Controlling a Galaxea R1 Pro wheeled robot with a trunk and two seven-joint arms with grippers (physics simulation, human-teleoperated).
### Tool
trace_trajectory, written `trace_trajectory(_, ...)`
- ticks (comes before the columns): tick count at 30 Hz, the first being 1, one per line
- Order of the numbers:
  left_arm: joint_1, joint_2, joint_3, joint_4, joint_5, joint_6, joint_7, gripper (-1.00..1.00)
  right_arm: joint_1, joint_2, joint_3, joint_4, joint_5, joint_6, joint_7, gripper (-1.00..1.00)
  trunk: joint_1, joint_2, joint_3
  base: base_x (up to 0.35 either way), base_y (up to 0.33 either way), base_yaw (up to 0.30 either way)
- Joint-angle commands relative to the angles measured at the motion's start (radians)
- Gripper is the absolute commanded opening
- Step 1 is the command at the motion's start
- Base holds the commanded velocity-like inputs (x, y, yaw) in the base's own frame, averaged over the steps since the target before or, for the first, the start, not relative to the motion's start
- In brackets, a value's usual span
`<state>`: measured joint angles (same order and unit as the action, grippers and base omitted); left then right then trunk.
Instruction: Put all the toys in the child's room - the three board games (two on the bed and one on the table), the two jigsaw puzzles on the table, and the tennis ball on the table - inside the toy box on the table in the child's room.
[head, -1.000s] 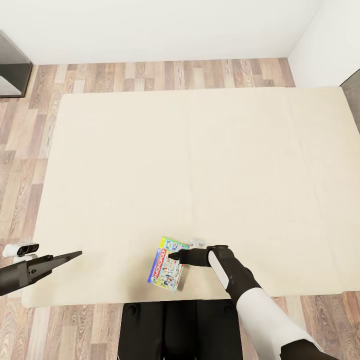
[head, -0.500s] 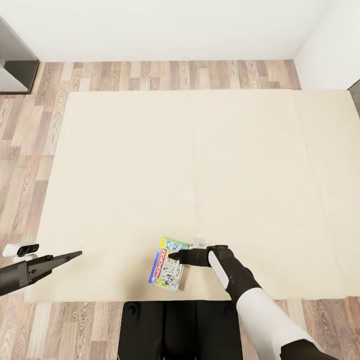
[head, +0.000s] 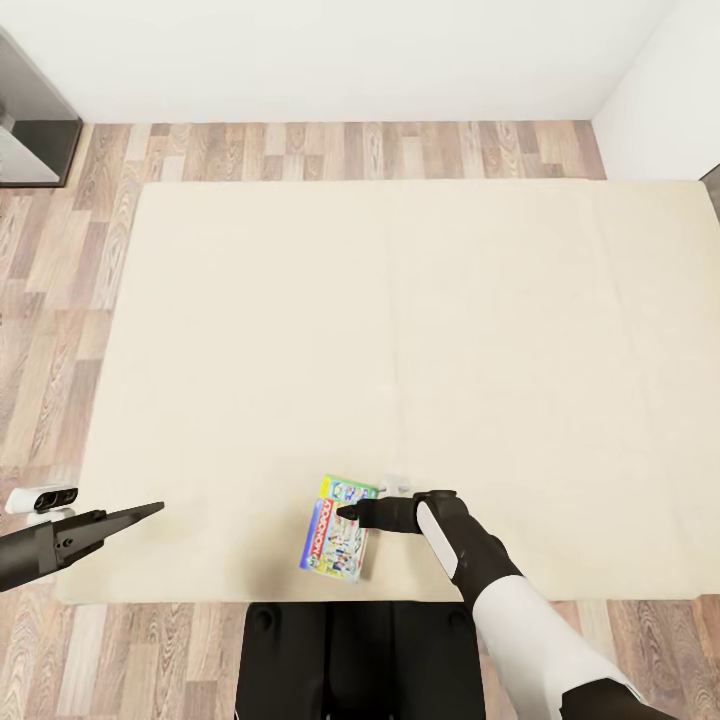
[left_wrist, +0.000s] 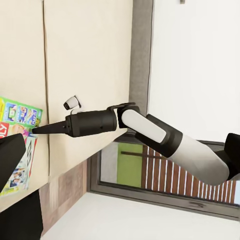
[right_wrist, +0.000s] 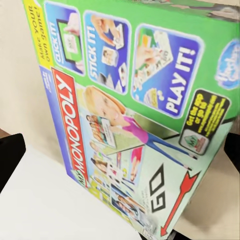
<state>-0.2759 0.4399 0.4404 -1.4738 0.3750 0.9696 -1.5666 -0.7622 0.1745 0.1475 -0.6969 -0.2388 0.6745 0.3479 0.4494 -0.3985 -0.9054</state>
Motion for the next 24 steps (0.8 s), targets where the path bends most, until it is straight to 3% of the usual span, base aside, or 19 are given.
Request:
trace_trajectory(1,0.000,0.000,0.000,0.000,-0.001,0.011,-0.004,1.00,0.000,0.000,0.000,-0.001,-0.002,0.005,0.000,1.00,0.001,-0.002,-0.001,0.000,0.155,0.000)
trace_trajectory(24,0.000,0.000,0.000,0.000,-0.001,0.011,-0.004,1.00,0.000,0.000,0.001,-0.001,-0.002,0.005,0.000,1.00,0.001,-0.002,-0.001,0.000,0.062,0.000)
